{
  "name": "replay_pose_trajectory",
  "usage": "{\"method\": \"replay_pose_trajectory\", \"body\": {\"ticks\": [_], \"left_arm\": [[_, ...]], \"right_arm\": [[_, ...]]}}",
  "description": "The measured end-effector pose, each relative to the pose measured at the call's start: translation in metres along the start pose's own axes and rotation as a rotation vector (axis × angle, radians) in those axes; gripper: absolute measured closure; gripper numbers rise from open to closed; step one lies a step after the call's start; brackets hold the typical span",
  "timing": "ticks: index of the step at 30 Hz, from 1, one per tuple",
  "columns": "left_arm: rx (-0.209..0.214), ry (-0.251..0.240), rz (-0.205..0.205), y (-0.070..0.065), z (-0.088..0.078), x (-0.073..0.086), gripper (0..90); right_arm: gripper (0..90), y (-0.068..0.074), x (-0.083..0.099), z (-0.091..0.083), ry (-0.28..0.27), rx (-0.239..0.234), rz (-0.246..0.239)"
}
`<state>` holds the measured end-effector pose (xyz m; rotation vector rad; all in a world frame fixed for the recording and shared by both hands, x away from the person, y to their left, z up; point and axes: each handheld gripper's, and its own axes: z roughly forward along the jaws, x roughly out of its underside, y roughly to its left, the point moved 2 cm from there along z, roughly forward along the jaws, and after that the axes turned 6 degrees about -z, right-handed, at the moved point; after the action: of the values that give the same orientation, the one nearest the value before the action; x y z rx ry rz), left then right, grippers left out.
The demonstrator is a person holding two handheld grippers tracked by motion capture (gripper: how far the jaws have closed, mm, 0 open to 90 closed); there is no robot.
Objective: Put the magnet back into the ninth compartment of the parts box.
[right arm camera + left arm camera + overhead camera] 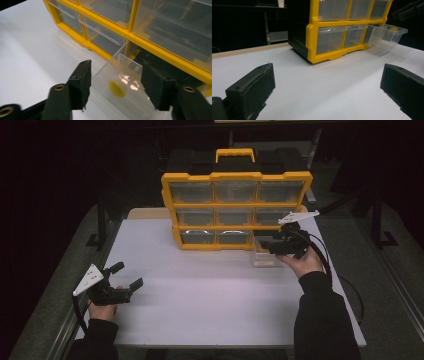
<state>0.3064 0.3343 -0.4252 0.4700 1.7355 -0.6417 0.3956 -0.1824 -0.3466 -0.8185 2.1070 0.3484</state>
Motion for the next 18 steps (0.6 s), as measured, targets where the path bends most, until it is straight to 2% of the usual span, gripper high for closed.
{"method": "replay_pose_trajectory", "body": {"ticks": [4,9,18], "left_arm": [[0.000,0.000,0.002,-0.0002,0.0000,-0.0001,0.0],[0.001,0.000,0.002,-0.0003,-0.0001,-0.0001,0.0],[-0.001,-0.003,-0.001,-0.0002,-0.0011,0.0002,0.0]], "right_arm": [[21.6,-0.0007,0.0005,-0.0012,-0.021,-0.002,0.017],[1.4,0.0017,-0.0003,-0.0019,-0.038,-0.005,0.011],[0.0,0.0051,0.0036,-0.0052,-0.084,0.017,0.031]]}}
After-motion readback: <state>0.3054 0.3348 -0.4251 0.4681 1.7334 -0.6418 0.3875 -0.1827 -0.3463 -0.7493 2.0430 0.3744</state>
